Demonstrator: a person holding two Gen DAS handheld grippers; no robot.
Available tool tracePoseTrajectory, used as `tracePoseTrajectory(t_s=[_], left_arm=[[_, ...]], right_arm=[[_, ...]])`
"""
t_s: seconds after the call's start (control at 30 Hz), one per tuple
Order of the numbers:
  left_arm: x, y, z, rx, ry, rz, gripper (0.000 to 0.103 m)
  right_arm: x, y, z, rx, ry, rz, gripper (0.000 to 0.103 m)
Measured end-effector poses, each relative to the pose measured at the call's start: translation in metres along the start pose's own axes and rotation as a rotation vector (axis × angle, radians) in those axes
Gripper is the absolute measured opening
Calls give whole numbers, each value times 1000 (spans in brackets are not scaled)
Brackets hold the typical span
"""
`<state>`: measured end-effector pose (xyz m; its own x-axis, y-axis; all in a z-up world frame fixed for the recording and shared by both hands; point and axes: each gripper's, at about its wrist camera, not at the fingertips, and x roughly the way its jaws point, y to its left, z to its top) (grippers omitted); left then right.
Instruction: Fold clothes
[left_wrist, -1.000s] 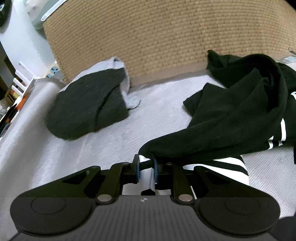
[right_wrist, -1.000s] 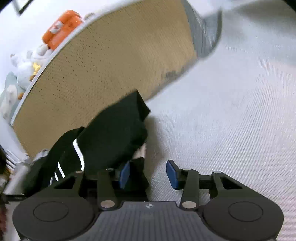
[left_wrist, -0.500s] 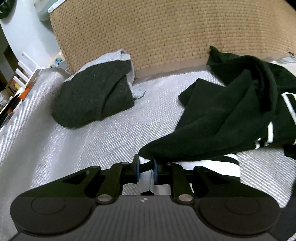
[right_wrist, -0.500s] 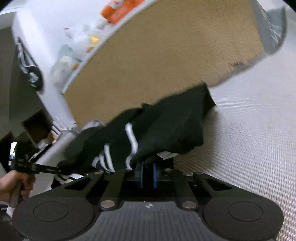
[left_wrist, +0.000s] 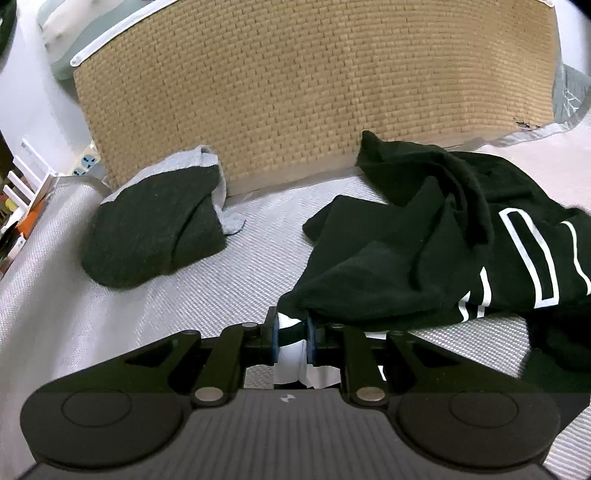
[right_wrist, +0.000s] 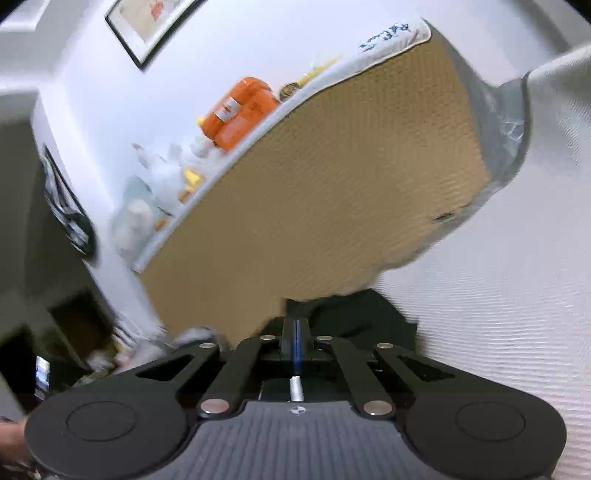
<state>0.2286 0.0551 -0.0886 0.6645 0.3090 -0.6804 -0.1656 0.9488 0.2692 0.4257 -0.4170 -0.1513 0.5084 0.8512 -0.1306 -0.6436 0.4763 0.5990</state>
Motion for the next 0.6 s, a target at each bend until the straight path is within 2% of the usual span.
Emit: tracePoseTrajectory(t_s=[0.17,0.23,0.3,0.43,0.6], left_arm=[[0,-4,-2,-9,6,-21,17],[-1,-7,-4,15,14,-28,18],[0,-12,-6,50,18,-40,20],[-3,-26,-4,109,19,-123,23],[3,-56,7,162,3,-145,28]], right_arm=[[15,-17,-9,68,27,-125,7],[19,-21,-12,103,40,-116,14],[23,-23,-15,115,61,-114,16],[28,-14,-22,47,108,-124,17],[40,4,-32,-93,165,-139,17]])
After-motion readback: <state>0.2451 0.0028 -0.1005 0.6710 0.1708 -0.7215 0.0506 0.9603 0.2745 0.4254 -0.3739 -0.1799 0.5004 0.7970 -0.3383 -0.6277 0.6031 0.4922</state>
